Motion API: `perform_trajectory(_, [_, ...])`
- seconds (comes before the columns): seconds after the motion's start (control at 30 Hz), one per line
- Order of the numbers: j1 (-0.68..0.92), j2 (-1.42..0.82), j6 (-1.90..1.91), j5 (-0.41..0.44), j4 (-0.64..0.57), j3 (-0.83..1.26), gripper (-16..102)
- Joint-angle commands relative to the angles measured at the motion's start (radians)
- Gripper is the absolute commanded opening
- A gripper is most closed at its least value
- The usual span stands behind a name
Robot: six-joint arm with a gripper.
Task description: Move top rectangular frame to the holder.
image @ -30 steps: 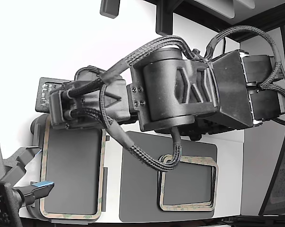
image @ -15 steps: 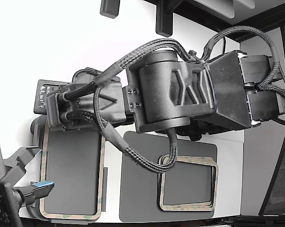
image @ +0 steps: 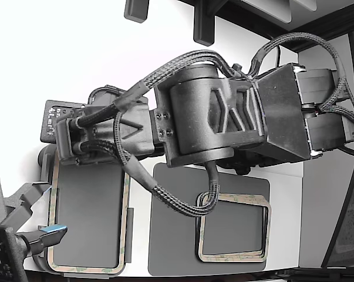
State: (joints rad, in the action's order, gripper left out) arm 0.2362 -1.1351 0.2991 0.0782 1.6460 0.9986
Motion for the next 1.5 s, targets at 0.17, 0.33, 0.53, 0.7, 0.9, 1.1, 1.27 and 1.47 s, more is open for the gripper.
perform_trajectory(0.17, [-0.008,-0.023,-0.003,0.0,0.008,-0.018,-11])
perform_trajectory(0.33, [-0.006,-0.018,0.0,-0.002,0.008,-0.023,-11])
perform_trajectory(0.53, [-0.006,-0.021,-0.006,-0.002,0.008,-0.025,-11])
perform_trajectory(0.7, [-0.003,-0.021,-0.011,-0.002,0.008,-0.025,-11])
perform_trajectory(0.9, [0.003,-0.032,-0.029,0.0,0.008,-0.023,17])
perform_trajectory(1.1, [0.012,-0.043,-0.029,0.008,0.008,-0.026,100])
perform_trajectory(1.27, [0.014,-0.048,-0.035,0.008,0.008,-0.04,100])
perform_trajectory(1.47, [0.012,-0.117,-0.014,0.041,0.008,-0.04,100])
